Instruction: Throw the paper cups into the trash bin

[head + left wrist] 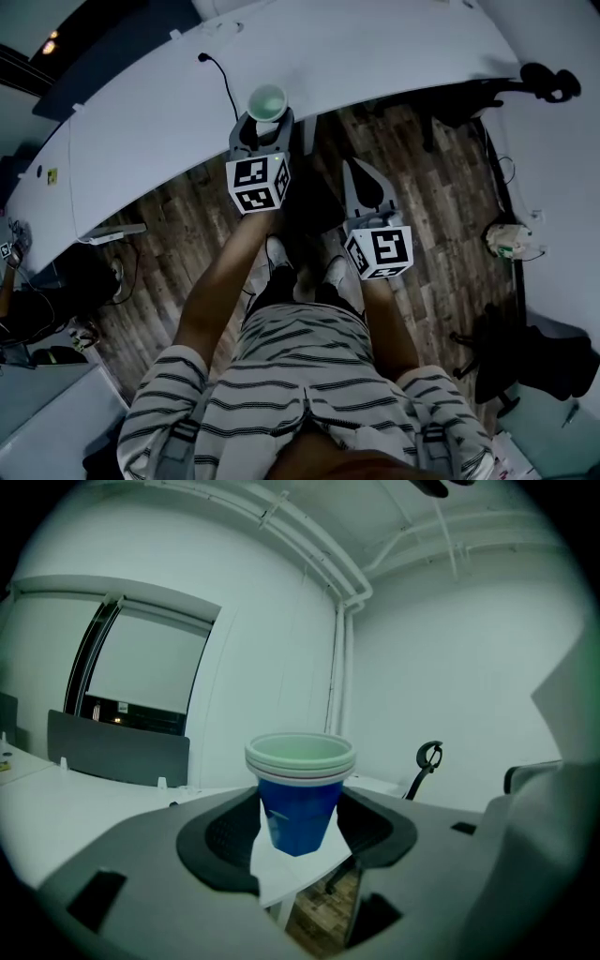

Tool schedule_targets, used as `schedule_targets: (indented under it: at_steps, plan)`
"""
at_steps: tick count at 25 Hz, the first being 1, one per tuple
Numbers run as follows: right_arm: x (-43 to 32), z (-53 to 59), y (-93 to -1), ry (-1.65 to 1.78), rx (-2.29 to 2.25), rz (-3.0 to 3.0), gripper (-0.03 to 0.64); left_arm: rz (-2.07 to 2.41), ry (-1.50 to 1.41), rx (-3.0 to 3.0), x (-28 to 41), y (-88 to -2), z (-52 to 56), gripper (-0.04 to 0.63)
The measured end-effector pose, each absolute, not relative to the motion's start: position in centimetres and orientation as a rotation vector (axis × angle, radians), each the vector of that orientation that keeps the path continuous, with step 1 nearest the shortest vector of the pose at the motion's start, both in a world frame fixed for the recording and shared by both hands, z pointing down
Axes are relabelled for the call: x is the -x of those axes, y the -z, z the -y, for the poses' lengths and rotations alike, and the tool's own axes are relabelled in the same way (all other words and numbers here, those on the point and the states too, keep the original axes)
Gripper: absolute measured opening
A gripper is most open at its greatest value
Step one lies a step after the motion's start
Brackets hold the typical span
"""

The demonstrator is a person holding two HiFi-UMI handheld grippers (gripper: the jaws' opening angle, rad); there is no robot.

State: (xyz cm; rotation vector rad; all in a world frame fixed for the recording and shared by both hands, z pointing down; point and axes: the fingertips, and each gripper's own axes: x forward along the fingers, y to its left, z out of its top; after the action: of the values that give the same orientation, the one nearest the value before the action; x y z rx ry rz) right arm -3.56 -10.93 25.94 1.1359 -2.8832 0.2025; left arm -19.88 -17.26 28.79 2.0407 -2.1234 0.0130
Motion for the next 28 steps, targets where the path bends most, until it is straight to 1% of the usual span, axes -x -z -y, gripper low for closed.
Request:
schedule_targets:
  at_steps: [14,28]
  plan:
    - [2.1,9.8,-23.8,-0.179,-1.104,2.900,0.017,2.112,0.026,-2.066,16.7,-25.5,11.7,0.272]
    - [0.6,8.3,-24.6,-0.193,-1.129,2.887,0.017,2.071,0.003,-2.132,13.5,-25.3,7.8,0.272]
